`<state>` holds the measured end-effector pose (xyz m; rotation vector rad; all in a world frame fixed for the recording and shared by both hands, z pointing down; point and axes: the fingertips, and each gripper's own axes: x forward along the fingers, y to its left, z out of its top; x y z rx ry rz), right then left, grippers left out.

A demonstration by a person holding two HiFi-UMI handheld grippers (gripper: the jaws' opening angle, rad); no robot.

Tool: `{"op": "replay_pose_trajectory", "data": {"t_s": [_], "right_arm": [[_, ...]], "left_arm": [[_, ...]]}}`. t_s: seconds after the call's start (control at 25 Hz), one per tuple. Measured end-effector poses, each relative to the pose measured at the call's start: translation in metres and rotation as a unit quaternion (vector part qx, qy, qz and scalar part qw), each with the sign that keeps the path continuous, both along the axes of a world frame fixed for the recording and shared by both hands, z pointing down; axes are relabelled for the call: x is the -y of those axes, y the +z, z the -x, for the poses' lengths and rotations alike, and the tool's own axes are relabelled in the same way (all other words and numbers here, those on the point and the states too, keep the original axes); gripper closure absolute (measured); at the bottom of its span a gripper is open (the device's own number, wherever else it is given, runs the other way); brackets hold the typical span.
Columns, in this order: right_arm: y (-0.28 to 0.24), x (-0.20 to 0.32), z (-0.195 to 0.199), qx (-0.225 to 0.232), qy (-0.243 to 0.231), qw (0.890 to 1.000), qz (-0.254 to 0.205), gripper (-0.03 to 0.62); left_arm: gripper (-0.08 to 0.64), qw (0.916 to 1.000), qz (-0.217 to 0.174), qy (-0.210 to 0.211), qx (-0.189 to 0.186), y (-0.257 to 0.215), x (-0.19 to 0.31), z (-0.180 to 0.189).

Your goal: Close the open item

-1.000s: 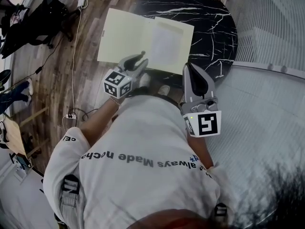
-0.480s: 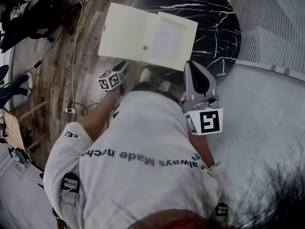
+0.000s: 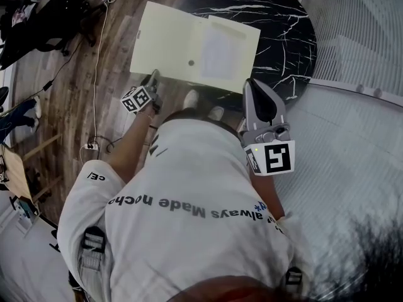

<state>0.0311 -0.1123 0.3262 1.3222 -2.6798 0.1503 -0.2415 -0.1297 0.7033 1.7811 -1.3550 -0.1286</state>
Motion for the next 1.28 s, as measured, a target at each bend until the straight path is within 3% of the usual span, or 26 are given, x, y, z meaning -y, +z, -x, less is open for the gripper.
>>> {"op": "replay_pose_trajectory", "data": {"t_s": [0.24,0.48,0.76,0.96,1.08,1.28], "right_arm": [[0.001,0.000,-0.005,0.005,0.006,1.000,0.004,0.591],[0.004,-0.001,-0.015,0.013,0.012,1.000,0.004,0.591],[0.009,-0.005,-0.025,0.019,0.016,1.000,0.010,0.591],[0.011,-0.008,-0.032,0.023,0.021,0.999,0.013,0.591],[0.013,-0.009,-0.037,0.024,0.025,0.999,0.014,0.591],[0.017,-0.011,-0.045,0.025,0.031,0.999,0.018,0.591]], "left_arm": [[0.535,0.9964,-0.029,0.041,0.068,-0.031,0.002,-0.020],[0.529,0.9792,-0.076,0.112,0.151,-0.060,0.000,-0.060],[0.522,0.9413,-0.105,0.209,0.243,-0.077,0.001,-0.109],[0.509,0.8933,-0.119,0.280,0.331,-0.082,-0.003,-0.143],[0.505,0.8664,-0.126,0.316,0.366,-0.083,-0.007,-0.166],[0.502,0.8376,-0.128,0.367,0.383,-0.077,-0.014,-0.202]]}}
